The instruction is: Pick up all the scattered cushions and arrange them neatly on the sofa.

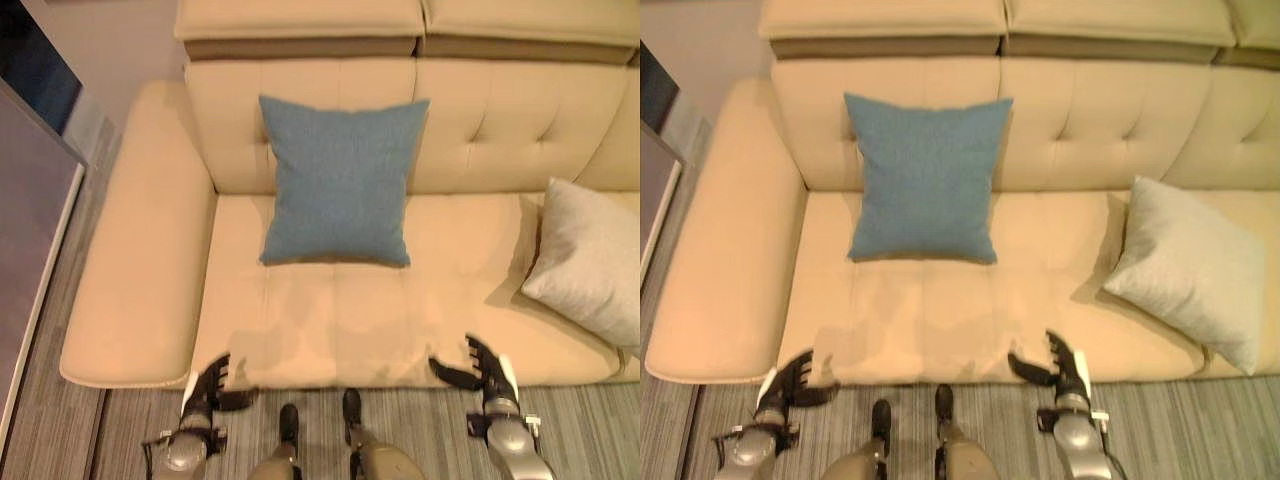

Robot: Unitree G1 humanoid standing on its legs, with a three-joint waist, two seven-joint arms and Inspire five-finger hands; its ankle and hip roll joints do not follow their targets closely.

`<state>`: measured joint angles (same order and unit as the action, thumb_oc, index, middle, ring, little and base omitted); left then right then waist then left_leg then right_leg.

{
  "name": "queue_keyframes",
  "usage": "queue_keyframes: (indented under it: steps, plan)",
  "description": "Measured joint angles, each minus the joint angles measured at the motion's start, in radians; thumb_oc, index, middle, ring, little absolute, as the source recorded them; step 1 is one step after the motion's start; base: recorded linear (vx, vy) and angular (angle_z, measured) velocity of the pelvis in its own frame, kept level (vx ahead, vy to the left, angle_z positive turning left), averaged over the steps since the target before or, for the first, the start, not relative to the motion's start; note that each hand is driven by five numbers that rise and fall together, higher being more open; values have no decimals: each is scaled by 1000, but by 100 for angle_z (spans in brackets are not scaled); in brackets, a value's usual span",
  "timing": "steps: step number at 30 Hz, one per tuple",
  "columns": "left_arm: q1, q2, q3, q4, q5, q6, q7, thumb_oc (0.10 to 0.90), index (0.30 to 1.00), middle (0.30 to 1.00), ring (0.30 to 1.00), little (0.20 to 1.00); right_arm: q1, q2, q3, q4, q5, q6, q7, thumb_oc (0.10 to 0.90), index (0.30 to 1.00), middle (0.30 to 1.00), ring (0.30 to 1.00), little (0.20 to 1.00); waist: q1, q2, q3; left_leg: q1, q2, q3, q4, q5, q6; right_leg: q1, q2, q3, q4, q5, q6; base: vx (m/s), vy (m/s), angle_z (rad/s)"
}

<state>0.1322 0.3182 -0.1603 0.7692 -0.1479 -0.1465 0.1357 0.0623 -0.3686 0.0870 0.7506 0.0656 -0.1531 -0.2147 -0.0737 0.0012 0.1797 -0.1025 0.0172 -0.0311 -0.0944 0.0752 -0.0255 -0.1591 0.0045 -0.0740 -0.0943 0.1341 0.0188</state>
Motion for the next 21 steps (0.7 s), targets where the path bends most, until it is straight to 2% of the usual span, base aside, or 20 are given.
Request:
queue_keyframes:
  steps: [1, 2, 3, 7, 10, 11, 12, 13, 14, 15, 16, 18, 19, 20, 21]
  plan:
    - [3, -19, -1, 80, 34, 0, -7, 800, 900, 900, 900, 900, 7, 0, 17, 60, -14, 4, 14, 800, 900, 900, 900, 900, 0, 2, -8, 33, 2, 1, 0, -5, 2, 34, 2, 0, -1, -4, -4, -84, -98, 0]
    - [12, -35, -1, 129, 45, 8, -8, 800, 900, 900, 900, 900, 34, 3, 27, 69, -18, 11, 23, 800, 900, 900, 900, 900, 1, 4, -45, 42, 3, 0, 0, -10, 4, 45, 4, 0, -1, -10, -13, -139, -99, 1]
    - [19, -36, -5, 134, 54, 9, -8, 800, 900, 900, 900, 900, 41, 5, 28, 74, -18, 7, 25, 800, 900, 900, 900, 900, 1, 4, -56, 37, 6, -3, 1, -10, 4, 47, 8, -1, 0, -10, -13, -179, -105, 6]
    - [-38, -37, -24, 206, 75, 12, -4, 800, 900, 900, 900, 900, -2, 5, 47, 211, -21, 4, 26, 800, 900, 900, 900, 900, 8, -7, -67, 25, 13, -20, 33, -5, -8, 58, 15, -24, 1, -13, -19, -197, -52, 17]
    - [-64, -39, -26, 232, 76, 11, -4, 800, 900, 900, 900, 900, -22, 5, 59, 235, -22, 9, 26, 800, 900, 900, 900, 900, 8, -15, -69, 13, 13, -22, 76, -7, -25, 59, 13, -32, 1, -16, -43, -197, 21, 3]
    - [-90, -42, -25, 260, 76, 13, -4, 800, 900, 900, 900, 900, -39, 7, 63, 252, -22, 9, 26, 800, 900, 900, 900, 900, 6, -32, -64, 7, -1, -31, 116, -20, -44, 55, -5, -28, -6, -3, -78, -202, 68, -14]
    - [-107, -45, -23, 279, 76, 13, -4, 800, 900, 900, 900, 900, -54, 11, 63, 263, -22, 10, 25, 800, 900, 900, 900, 900, 7, -53, -55, -7, -25, -38, 198, -62, -45, 57, -27, -19, -6, 4, -85, -160, 88, -20]
    - [-113, -47, -22, 284, 76, 15, -5, 800, 900, 900, 900, 900, -60, 14, 63, 261, -23, 10, 25, 800, 900, 900, 900, 900, 6, -68, -54, -11, -41, -36, 258, -86, -30, 60, -44, -10, -6, 5, -78, -166, 119, -19]
    - [-112, -51, -23, 284, 76, 14, -5, 800, 900, 900, 900, 900, -60, 14, 62, 257, -23, 10, 25, 800, 900, 900, 900, 900, 3, -73, -56, -7, -44, -37, 292, -105, -34, 58, -52, -6, -6, 8, -80, -107, 85, -18]
    - [-113, -66, -22, 285, 75, 14, -5, 800, 900, 900, 900, 900, -61, 13, 60, 262, -23, 11, 25, 800, 900, 900, 900, 900, -18, -61, -62, 24, -50, -76, 365, -160, -44, 55, -54, -3, 1, 23, -68, -179, 152, -11]
    - [-111, -75, -23, 285, 75, 14, -5, 800, 900, 900, 900, 900, -60, 14, 61, 262, -23, 14, 25, 800, 900, 900, 900, 900, -24, -49, -68, 47, -48, -101, 360, -188, -40, 50, -51, 0, 2, 20, -62, -191, 164, -4]
    - [-137, -94, -26, 283, 75, 14, -2, 800, 900, 900, 900, 900, -49, 13, 59, 267, -23, 19, 24, 800, 900, 900, 900, 900, -47, -27, -77, 83, -34, -107, 265, -214, -32, 22, -46, -2, 3, 51, -42, -252, 203, 2]
    - [-141, -101, -29, 285, 75, 12, 1, 800, 900, 900, 900, 900, -61, 15, 60, 285, -27, 21, 25, 800, 900, 900, 900, 900, -45, -14, -80, 104, -34, -104, 183, -204, -14, -1, -39, 3, 13, 60, -33, -258, 184, -19]
    - [-147, -100, -35, 289, 76, 11, 1, 800, 900, 900, 900, 900, -78, 23, 61, 305, -35, 23, 24, 800, 900, 900, 900, 900, -46, -15, -78, 120, -37, -93, 138, -194, 12, -22, -42, 17, 28, 64, -27, -277, 188, -46]
    - [-152, -100, -36, 294, 76, 12, 3, 800, 900, 900, 900, 900, -87, 33, 63, 312, -47, 32, 23, 800, 900, 900, 900, 900, -48, -36, -75, 121, -72, -79, 112, -162, 30, -54, -66, 46, 44, 80, -3, -184, 118, -35]
